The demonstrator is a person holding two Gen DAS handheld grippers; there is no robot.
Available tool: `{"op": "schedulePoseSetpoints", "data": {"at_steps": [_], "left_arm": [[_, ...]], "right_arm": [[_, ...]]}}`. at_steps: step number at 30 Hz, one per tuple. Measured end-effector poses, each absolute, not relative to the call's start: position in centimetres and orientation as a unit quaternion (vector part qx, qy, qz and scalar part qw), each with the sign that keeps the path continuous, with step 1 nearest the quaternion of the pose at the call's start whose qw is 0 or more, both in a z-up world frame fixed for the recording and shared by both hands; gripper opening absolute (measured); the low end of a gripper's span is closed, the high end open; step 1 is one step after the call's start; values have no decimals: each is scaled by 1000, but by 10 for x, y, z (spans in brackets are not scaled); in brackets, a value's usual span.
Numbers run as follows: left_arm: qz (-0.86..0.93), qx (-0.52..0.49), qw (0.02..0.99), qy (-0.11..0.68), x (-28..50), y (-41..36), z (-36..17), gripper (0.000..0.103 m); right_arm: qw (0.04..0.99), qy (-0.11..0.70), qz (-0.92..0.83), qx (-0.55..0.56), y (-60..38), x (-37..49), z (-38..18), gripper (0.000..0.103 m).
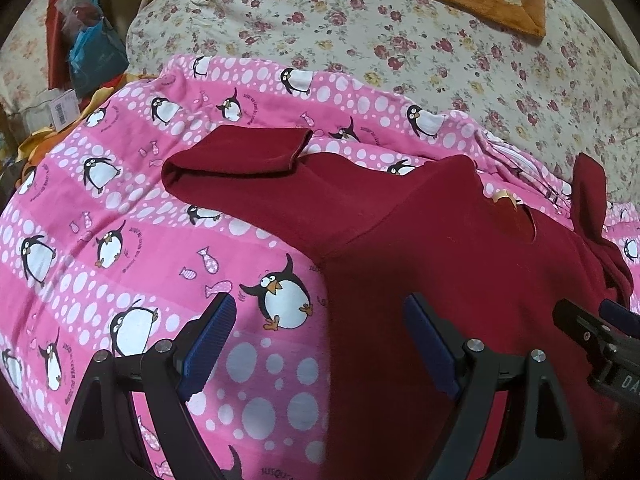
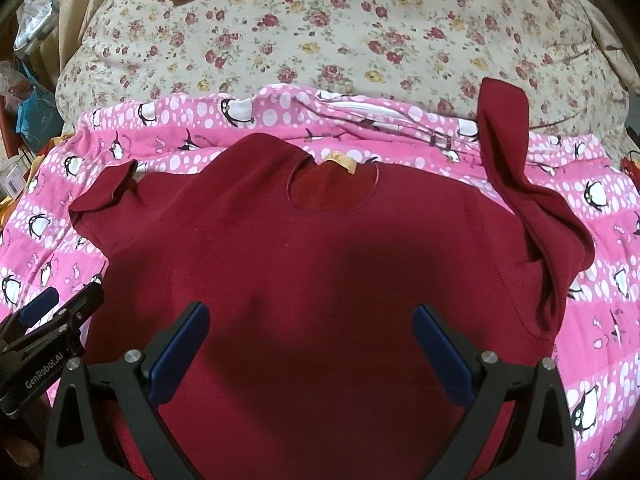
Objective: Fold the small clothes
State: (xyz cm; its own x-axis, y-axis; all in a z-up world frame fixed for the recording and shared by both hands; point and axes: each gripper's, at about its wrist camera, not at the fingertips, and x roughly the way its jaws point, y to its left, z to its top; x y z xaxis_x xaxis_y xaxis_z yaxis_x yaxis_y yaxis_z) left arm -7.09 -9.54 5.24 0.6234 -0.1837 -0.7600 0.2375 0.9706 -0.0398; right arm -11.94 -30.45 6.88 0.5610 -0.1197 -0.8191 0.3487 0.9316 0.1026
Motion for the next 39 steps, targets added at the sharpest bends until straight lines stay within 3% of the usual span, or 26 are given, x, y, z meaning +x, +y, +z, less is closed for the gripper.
{"op": "schedulePoseSetpoints", "data": {"at_steps": [39], "left_arm": [[-114,32,900,420,-68,-96,52,69]], "right_arm": [[863,463,-137,146,-303,-117,54,103]]}}
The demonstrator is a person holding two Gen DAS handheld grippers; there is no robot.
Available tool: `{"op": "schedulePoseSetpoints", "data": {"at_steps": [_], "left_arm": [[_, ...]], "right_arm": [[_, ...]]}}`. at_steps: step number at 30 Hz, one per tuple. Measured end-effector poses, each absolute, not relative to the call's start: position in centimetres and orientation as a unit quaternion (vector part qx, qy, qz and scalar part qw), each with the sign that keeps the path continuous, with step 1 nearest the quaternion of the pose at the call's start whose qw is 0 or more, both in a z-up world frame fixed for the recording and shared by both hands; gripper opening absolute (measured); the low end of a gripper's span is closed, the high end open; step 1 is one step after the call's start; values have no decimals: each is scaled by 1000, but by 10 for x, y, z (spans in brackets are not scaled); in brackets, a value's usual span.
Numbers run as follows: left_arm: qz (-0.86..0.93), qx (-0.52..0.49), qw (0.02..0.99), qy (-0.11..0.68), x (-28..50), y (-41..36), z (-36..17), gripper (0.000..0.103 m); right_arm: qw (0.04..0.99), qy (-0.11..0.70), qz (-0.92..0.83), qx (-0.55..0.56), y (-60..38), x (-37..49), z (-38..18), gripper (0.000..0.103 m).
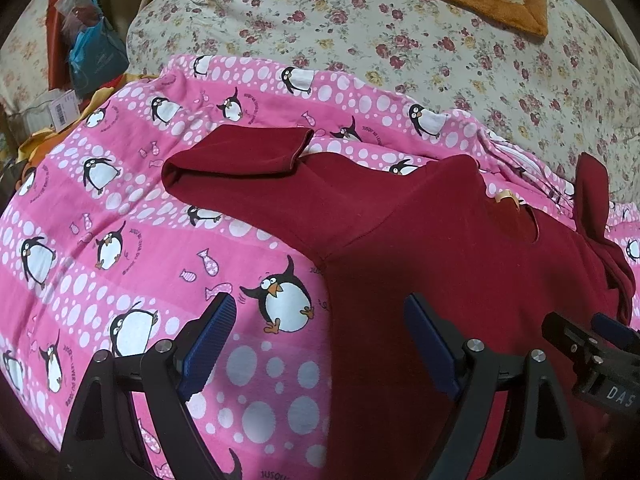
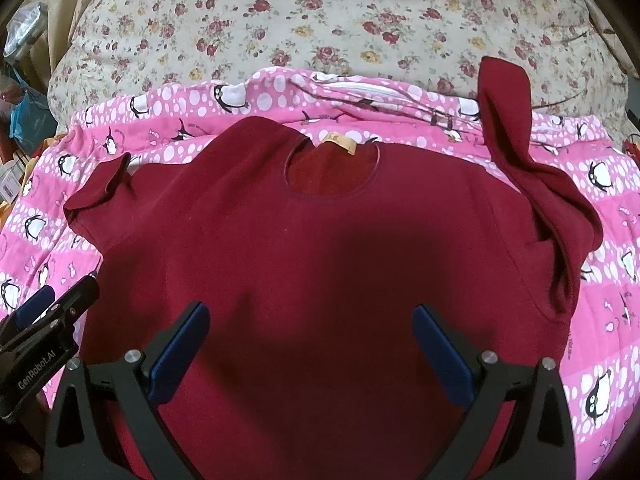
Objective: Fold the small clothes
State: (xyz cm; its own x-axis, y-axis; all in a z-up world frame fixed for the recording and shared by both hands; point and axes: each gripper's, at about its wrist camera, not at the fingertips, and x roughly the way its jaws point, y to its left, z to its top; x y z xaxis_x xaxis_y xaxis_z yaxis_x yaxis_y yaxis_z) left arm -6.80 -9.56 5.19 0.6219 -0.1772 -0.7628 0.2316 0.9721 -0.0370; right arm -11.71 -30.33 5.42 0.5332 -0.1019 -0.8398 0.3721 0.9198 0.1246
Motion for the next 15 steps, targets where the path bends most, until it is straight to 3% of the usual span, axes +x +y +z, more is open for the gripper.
{"op": "schedulePoseSetpoints", "data": {"at_steps": [15], "left_arm": [[-109,31,900,422,-64,-93,52,69]], "right_arm": [[861,467,-125,157,-305,-115,51,103]]}}
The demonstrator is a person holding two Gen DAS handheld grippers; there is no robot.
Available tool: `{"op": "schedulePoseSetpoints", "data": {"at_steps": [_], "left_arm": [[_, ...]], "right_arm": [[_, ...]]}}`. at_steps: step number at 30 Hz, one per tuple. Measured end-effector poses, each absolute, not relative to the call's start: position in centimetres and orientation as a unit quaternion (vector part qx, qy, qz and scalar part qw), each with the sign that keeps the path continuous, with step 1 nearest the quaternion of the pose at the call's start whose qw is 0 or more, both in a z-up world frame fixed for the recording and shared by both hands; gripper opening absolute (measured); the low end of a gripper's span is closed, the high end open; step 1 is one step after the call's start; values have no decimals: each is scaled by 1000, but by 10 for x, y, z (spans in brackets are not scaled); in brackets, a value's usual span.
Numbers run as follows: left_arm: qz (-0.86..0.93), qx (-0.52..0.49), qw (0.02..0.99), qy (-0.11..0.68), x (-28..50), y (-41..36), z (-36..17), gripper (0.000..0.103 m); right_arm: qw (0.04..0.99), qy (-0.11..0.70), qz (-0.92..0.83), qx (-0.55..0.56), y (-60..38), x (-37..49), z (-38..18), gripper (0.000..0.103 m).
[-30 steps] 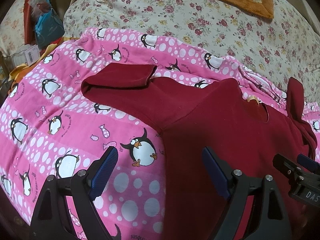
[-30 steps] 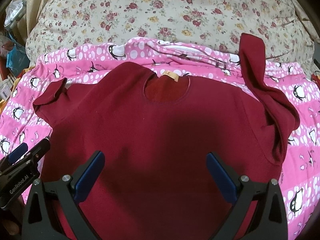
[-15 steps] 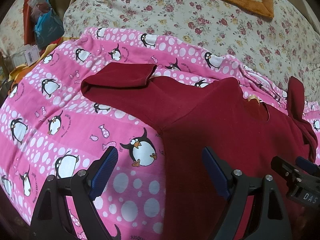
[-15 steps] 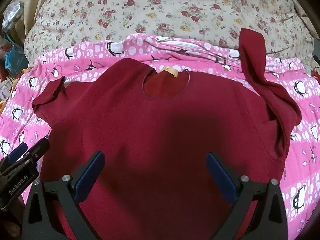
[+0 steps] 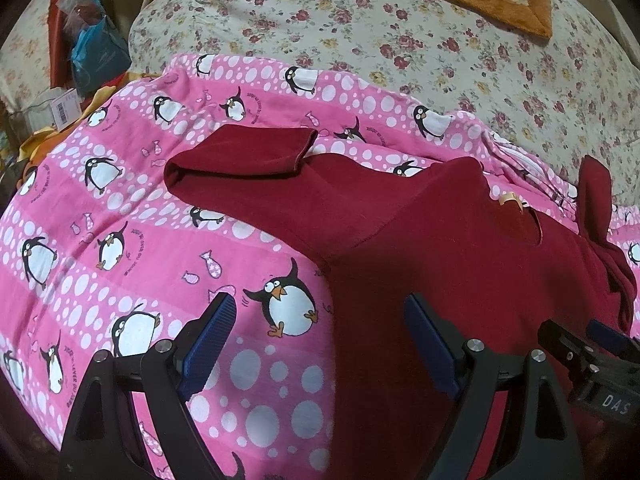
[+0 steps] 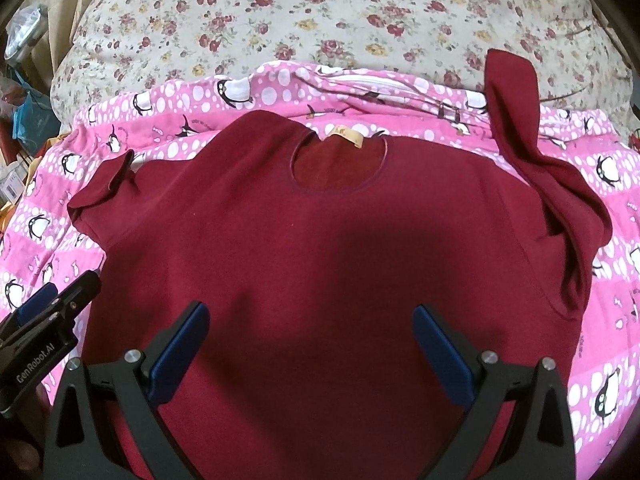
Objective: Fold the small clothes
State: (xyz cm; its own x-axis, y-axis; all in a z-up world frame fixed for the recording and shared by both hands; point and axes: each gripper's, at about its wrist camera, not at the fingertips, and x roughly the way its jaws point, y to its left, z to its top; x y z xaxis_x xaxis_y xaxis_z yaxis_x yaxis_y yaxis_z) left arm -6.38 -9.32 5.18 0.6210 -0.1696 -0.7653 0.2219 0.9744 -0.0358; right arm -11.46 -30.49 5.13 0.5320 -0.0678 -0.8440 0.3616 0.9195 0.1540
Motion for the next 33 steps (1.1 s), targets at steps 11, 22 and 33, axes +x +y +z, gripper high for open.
{"op": "schedulePoseSetpoints", "data": {"at_steps": [11,22,33], "left_arm": [[-110,37,901,417,-64,-94,54,69],[-86,33,904,417,-37,-89,56,69],[-62,45,905,419,41,-79,49,59]], "right_arm": [[861,469,-112,159,-300,-109,48,103],[865,469,-105,147,-308,-112,49,103],[871,468,-66,137,-324,-119,53,103]]}}
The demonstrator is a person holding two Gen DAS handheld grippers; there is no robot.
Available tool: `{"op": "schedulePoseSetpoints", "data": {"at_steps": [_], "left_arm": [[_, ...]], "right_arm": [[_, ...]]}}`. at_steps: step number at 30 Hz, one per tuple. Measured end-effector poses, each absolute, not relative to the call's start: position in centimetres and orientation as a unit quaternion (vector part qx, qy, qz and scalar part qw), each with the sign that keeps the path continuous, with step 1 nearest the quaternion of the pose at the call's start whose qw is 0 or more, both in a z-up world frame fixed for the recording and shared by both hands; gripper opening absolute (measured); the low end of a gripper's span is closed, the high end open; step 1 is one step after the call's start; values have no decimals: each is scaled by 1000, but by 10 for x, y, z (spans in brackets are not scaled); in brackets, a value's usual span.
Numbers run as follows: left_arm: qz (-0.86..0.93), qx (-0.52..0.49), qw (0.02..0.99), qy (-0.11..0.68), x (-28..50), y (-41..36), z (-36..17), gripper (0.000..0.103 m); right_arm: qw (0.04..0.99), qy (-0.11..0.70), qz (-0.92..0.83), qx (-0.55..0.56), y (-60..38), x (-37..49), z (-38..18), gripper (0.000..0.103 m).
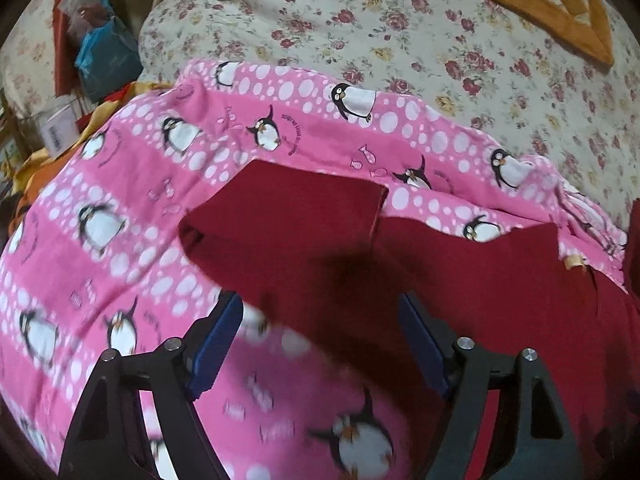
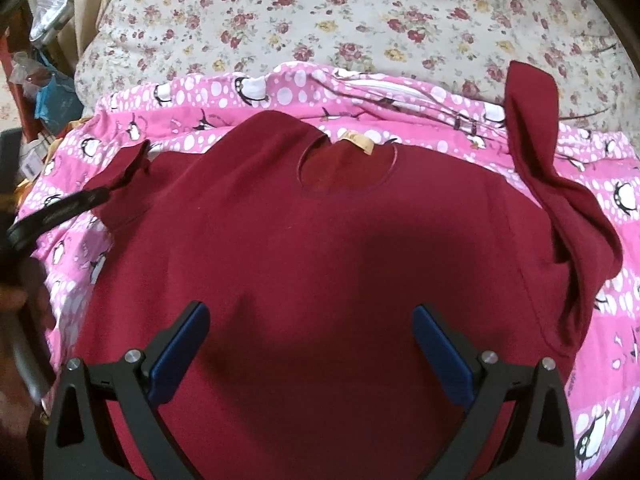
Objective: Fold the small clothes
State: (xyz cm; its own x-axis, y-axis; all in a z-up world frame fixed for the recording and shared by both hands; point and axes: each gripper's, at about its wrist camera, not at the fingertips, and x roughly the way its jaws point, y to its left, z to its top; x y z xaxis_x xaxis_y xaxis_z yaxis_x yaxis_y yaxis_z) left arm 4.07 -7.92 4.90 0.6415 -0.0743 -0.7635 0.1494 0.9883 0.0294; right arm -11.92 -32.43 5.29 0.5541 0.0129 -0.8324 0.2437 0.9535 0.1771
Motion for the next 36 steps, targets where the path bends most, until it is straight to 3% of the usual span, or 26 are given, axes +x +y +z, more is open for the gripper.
{"op": "schedulePoseSetpoints", "data": {"at_steps": [9,12,15,26,36], "left_arm": [[-48,82,900,426,85,-97,23,39],[-57,74,898,430,91,-100,19,23],[-54,75,901,425,91,-102,20,0],[-102,25,912,396,51,-106,72,0],[-239,-14,881,408,-24,-166,115,0]], "right_arm": [[866,474,-34,154,-329,-115,41,103],[867,473,-31,153,-329,-114,40,103],[869,468,-33,159,-332,-113,39,103],[874,452,-83,156,-361,-128,52,103],[861,459,-143,167,-424,-159,54,103]]}}
